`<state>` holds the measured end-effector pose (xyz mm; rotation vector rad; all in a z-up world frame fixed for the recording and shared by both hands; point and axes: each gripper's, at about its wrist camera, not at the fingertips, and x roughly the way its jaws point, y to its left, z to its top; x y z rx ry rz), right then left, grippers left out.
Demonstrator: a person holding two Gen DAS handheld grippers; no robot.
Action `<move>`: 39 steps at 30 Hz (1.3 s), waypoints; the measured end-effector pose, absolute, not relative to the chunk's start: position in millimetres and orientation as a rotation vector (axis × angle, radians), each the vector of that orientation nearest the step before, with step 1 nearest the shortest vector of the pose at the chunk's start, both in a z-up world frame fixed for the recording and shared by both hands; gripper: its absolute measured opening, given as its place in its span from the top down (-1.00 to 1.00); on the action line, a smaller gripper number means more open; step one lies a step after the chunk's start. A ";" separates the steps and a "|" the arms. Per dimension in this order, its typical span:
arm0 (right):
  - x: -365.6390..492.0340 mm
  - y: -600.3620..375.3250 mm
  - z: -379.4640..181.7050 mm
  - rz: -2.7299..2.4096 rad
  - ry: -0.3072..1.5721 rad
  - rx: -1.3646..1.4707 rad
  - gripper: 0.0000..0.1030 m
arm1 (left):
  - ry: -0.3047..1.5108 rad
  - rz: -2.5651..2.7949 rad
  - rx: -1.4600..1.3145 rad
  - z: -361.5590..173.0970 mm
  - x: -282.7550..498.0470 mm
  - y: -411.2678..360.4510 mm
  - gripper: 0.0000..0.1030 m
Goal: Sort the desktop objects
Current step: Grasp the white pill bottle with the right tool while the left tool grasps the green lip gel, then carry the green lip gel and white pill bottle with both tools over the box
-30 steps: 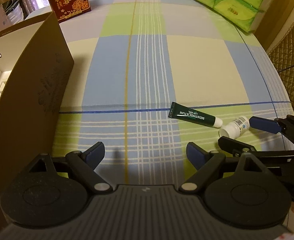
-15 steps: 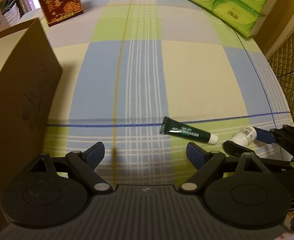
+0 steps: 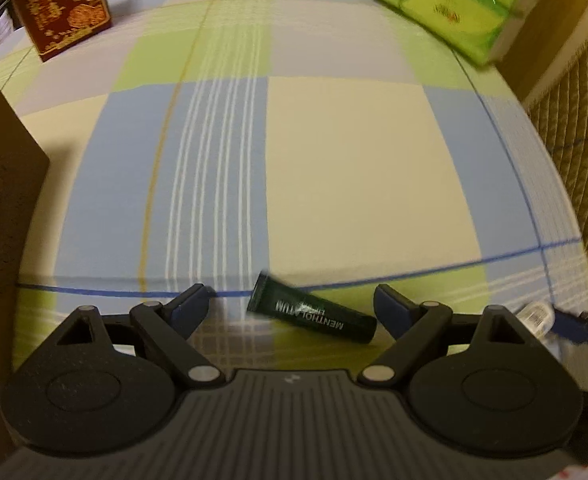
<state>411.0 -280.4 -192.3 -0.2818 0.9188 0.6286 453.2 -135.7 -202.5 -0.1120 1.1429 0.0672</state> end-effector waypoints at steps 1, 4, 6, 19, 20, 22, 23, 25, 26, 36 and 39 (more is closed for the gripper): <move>410.4 -281.2 -192.1 0.629 0.917 -0.282 0.13 | 1.134 0.063 -0.092 -202.9 449.7 -135.8 -0.69; 408.8 -282.5 -192.6 0.634 0.910 -0.285 0.13 | 1.138 0.036 -0.065 -203.4 438.1 -127.8 -0.68; 408.6 -282.6 -192.7 0.634 0.908 -0.284 0.13 | 1.138 0.028 -0.050 -203.2 427.7 -116.3 -0.65; 405.1 -283.7 -195.7 0.651 0.875 -0.308 0.13 | 1.096 -0.056 0.004 -196.5 414.7 -93.0 -0.03; 404.4 -284.3 -196.0 0.652 0.872 -0.306 0.13 | 1.087 -0.087 0.036 -195.7 413.1 -98.6 0.18; 403.3 -284.8 -196.2 0.652 0.866 -0.304 0.13 | 1.071 -0.142 0.057 -193.9 408.8 -105.1 0.57; 403.1 -284.8 -196.4 0.651 0.863 -0.302 0.13 | 1.069 -0.154 0.063 -193.8 406.2 -106.8 0.72; 402.8 -284.7 -196.4 0.651 0.859 -0.300 0.13 | 1.065 -0.168 0.070 -195.4 402.2 -108.6 0.75; 402.7 -284.6 -196.3 0.650 0.858 -0.300 0.13 | 1.064 -0.165 0.068 -195.6 398.9 -108.1 0.75; 405.4 -280.9 -196.1 0.641 0.864 -0.310 0.13 | 1.112 -0.091 0.048 -191.9 360.8 -111.9 0.75; 406.5 -279.7 -195.5 0.642 0.873 -0.323 0.14 | 1.120 -0.079 0.043 -191.1 348.7 -113.4 0.75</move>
